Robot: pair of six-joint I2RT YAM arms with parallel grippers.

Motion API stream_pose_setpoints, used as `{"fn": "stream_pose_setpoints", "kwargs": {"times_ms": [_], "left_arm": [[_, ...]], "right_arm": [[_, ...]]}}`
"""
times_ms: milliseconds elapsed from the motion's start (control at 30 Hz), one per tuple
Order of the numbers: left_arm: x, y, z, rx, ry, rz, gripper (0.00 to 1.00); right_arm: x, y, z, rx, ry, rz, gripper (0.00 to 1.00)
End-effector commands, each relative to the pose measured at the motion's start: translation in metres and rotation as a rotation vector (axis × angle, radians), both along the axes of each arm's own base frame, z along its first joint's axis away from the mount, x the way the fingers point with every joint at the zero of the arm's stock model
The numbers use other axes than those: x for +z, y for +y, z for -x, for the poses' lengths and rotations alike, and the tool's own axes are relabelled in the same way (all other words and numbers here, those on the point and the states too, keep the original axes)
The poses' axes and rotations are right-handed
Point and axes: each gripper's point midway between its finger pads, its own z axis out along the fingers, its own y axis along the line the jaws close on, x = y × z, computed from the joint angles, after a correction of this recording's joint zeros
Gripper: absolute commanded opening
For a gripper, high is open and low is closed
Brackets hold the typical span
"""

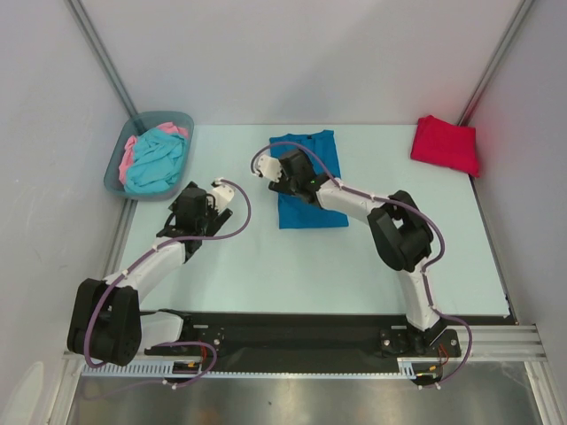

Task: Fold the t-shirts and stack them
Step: Fold the tshirt

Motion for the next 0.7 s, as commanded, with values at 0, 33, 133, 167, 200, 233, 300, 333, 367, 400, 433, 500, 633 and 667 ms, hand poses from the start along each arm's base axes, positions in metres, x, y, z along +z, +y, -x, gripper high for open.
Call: {"fn": "stream_pose_setpoints", "kwargs": {"times_ms": [0, 33, 133, 167, 200, 233, 300, 333, 367, 400, 433, 500, 633, 667], "left_arm": [[0.007, -0.001, -0.003, -0.006, -0.026, 0.011, 1.0], [0.007, -0.001, -0.003, -0.006, -0.027, 0.012, 1.0], [0.009, -0.001, -0.003, -0.005, -0.03, 0.015, 1.0], [0.009, -0.001, -0.004, -0.007, -0.033, 0.015, 1.0], [0.01, -0.001, -0.004, -0.006, -0.035, 0.017, 1.0], [0.01, -0.001, -0.004, -0.006, -0.036, 0.017, 1.0], [0.011, -0.001, -0.004, -0.006, -0.038, 0.02, 1.0], [0.012, -0.002, -0.004, -0.007, -0.041, 0.02, 1.0], [0.012, -0.002, -0.004, -0.007, -0.041, 0.02, 1.0], [0.011, -0.001, -0.004, -0.006, -0.039, 0.02, 1.0], [0.012, -0.001, -0.004, -0.007, -0.041, 0.02, 1.0], [0.012, -0.001, -0.003, -0.005, -0.041, 0.019, 1.0], [0.012, -0.001, -0.004, -0.007, -0.042, 0.021, 1.0], [0.012, -0.001, -0.004, -0.007, -0.042, 0.021, 1.0]], "right_arm": [[0.014, -0.003, 0.017, 0.023, 0.009, 0.012, 0.63], [0.008, -0.005, 0.018, 0.026, 0.018, 0.021, 0.63], [-0.01, -0.01, 0.022, 0.032, 0.041, 0.05, 0.61], [-0.016, -0.012, 0.022, 0.031, 0.05, 0.06, 0.61], [-0.02, -0.014, 0.022, 0.025, 0.054, 0.066, 0.6], [-0.021, -0.014, 0.02, 0.023, 0.051, 0.066, 0.59], [-0.026, -0.015, 0.018, 0.021, 0.05, 0.071, 0.58], [-0.026, -0.016, 0.017, 0.016, 0.047, 0.069, 0.58], [-0.027, -0.017, 0.015, 0.016, 0.05, 0.068, 0.57], [-0.029, -0.017, 0.015, 0.019, 0.052, 0.071, 0.57], [-0.028, -0.015, 0.014, 0.02, 0.047, 0.066, 0.57], [-0.029, -0.016, 0.013, 0.021, 0.049, 0.069, 0.56], [-0.038, -0.017, 0.014, 0.025, 0.058, 0.082, 0.55], [-0.041, -0.017, 0.014, 0.025, 0.063, 0.083, 0.55]]}}
